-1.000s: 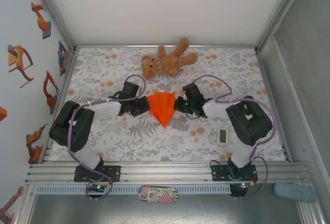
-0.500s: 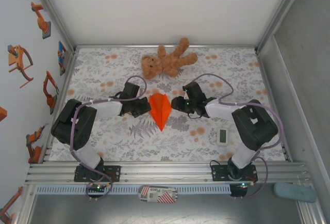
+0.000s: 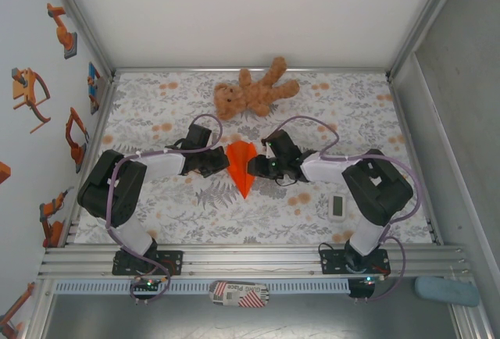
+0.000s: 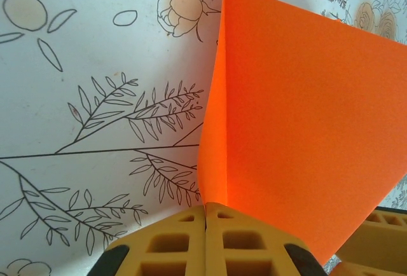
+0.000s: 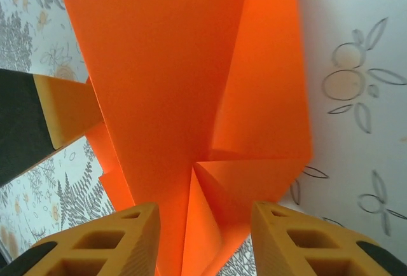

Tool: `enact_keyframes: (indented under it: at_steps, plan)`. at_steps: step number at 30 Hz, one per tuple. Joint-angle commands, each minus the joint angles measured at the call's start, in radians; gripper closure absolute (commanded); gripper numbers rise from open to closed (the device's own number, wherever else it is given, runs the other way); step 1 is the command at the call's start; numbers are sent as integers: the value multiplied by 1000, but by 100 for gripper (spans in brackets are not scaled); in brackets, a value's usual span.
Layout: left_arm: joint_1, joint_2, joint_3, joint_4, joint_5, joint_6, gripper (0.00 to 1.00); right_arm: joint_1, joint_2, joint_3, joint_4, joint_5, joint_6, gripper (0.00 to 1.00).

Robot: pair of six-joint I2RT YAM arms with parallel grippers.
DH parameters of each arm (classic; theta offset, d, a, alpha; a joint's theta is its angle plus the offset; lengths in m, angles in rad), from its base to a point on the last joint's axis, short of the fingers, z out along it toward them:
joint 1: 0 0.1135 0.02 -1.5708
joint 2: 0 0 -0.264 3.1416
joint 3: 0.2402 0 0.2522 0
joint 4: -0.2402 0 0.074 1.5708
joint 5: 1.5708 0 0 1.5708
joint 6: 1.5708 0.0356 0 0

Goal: Fold a paper plane with a square sheet of paper (pick it up from the middle)
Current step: Move the paper plane to the center of the table.

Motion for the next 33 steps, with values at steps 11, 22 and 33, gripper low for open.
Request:
enact_keyframes:
  at_steps: [11,22,33]
  plan:
    - [-1,0,2,11,34,9,96,53,41,47,26,-45,33,60]
    - [-1,-29,-4,28,75,-11,96,142,65,134,-137,140,-7,56]
    - [-1,-43,-5,55,129,-29,96,171,92,183,-197,180,-46,54]
